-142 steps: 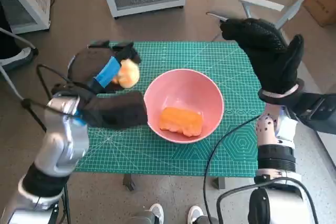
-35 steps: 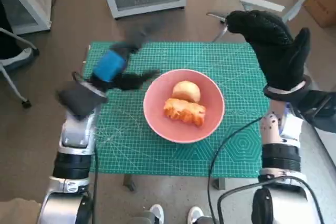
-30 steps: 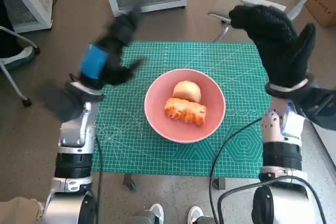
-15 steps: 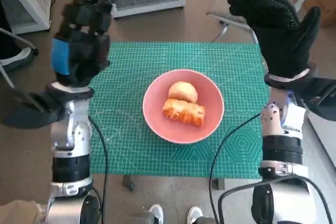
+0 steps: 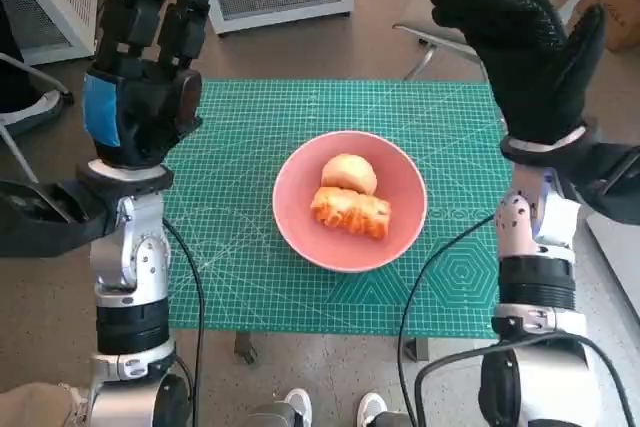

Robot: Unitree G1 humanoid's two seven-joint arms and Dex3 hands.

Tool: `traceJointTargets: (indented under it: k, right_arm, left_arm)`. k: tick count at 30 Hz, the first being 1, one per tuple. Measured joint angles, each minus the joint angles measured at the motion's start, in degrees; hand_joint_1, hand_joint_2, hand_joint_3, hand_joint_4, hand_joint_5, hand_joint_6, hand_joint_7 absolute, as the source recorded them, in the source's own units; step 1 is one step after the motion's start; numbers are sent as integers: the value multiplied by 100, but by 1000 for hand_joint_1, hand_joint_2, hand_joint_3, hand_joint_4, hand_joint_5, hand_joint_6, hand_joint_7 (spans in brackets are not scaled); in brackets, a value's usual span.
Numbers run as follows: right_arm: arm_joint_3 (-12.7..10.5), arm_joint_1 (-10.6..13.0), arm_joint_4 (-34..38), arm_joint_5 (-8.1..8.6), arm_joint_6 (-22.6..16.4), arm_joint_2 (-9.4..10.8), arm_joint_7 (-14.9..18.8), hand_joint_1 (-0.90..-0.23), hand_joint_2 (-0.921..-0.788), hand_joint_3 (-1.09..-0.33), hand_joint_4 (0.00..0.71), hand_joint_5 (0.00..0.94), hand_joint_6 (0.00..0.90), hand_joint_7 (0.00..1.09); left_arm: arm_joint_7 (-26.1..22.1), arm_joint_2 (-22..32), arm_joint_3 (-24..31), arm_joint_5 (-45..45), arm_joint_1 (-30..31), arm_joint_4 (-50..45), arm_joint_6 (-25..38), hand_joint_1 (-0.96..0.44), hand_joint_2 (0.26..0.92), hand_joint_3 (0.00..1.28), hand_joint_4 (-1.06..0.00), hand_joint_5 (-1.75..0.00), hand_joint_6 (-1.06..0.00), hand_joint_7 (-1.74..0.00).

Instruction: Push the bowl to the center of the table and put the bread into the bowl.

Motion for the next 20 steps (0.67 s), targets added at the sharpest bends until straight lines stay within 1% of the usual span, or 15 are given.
traceJointTargets:
  k: [12,20]
  right_arm:
    - [3,1,-7,-1,-11,0,0,-669,-921,-653,228,0,195,295]
    - [-8,23,-14,3,-10,-3,0,-669,-921,-653,225,0,197,290]
  left_arm:
    - [8,-46,-86,78,35,41,-101,-712,921,304,-148,0,-59,-554]
    - [-94,-42,-134,152,35,220,-275,-692,921,322,-135,0,-38,-539]
